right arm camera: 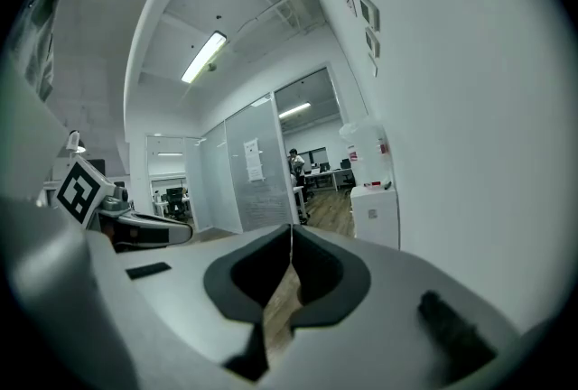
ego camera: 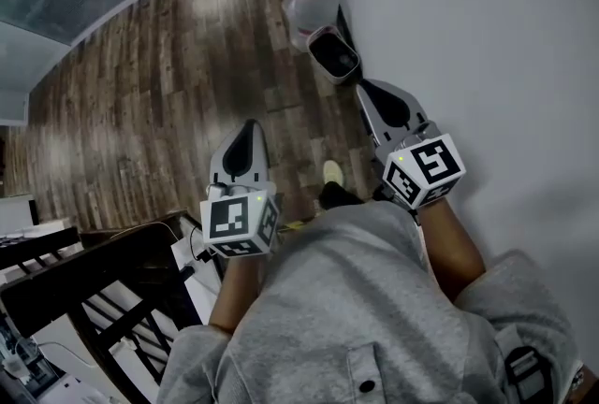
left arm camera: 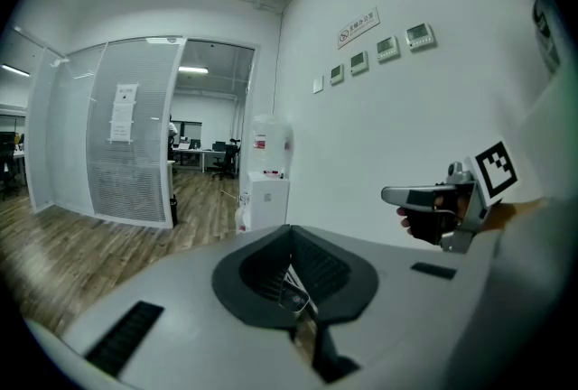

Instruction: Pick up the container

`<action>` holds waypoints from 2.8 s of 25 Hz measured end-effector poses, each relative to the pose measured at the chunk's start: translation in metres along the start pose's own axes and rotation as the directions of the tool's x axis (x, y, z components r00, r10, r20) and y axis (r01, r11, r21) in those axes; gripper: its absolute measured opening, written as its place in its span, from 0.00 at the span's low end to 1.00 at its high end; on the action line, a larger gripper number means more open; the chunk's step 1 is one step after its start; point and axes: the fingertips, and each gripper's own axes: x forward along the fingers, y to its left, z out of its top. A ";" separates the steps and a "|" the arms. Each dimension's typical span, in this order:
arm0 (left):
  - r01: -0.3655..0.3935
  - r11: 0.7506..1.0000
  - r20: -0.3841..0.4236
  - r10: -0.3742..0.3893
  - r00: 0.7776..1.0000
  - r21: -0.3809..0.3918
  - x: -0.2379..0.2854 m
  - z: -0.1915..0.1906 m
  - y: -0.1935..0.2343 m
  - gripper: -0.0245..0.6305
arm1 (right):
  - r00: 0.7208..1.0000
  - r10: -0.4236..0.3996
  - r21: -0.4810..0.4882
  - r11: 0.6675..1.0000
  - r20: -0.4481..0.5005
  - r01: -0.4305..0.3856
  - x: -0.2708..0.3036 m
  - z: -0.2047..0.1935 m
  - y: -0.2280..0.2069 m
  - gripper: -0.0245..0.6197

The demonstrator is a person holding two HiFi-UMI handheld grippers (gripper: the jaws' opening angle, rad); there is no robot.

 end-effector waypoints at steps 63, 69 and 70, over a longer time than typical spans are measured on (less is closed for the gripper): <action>0.176 0.984 -0.047 -0.177 0.983 -0.027 0.321 0.091 0.154 0.06 | 0.979 -0.146 -0.039 0.989 -0.144 0.142 0.289 0.040 -0.161 0.08; 0.182 0.982 -0.059 -0.184 0.981 -0.042 0.346 0.098 0.184 0.06 | 0.970 -0.152 -0.128 0.983 -0.192 0.129 0.321 0.045 -0.176 0.08; 0.181 0.982 -0.061 -0.184 0.981 -0.047 0.350 0.099 0.189 0.06 | 0.968 -0.149 -0.148 0.982 -0.204 0.120 0.325 0.046 -0.179 0.08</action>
